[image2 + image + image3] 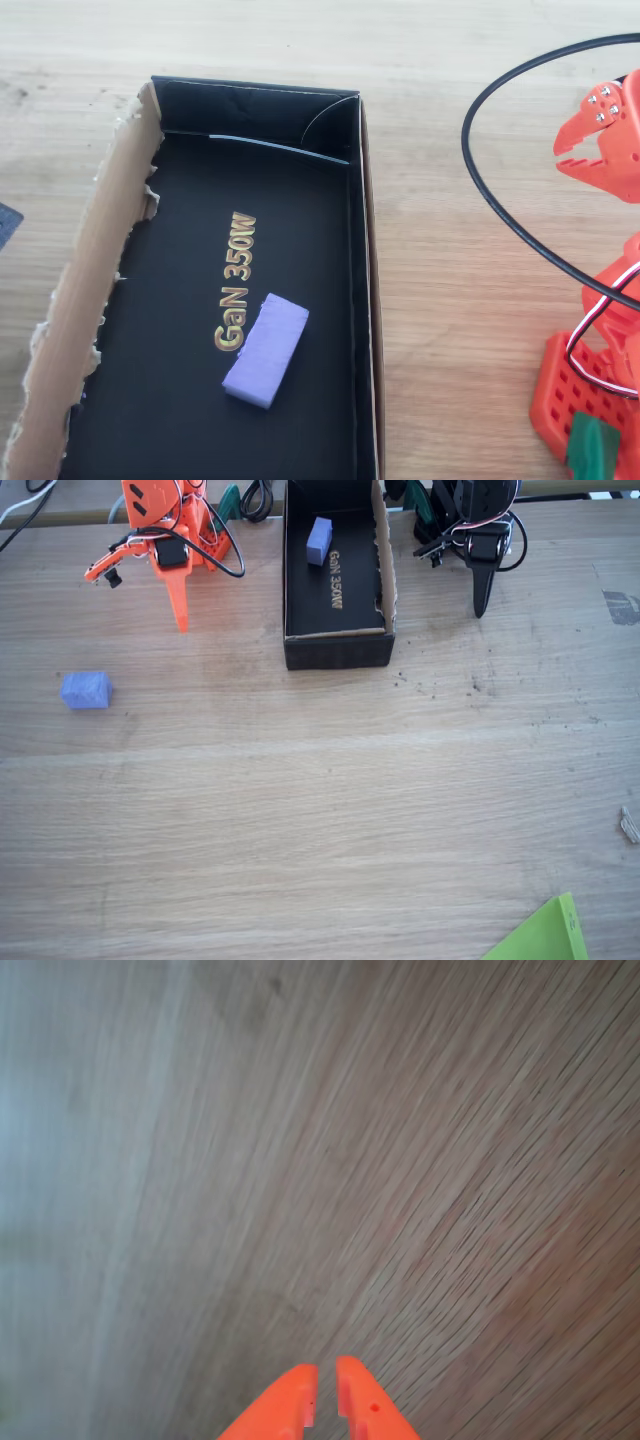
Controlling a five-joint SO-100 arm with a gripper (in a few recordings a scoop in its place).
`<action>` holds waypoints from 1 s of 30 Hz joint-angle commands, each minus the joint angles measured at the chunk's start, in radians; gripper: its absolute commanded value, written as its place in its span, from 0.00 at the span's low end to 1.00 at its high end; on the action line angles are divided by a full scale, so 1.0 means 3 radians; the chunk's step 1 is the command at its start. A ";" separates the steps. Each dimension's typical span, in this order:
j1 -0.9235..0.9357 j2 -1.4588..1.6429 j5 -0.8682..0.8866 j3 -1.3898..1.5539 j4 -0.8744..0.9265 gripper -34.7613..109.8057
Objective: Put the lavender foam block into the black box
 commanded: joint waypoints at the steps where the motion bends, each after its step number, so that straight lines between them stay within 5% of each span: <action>1: 0.0337 0.0041 -0.0184 0.0005 0.0337 0.24; 30: 0.0240 0.0041 -0.0036 -0.0005 -0.0317 0.24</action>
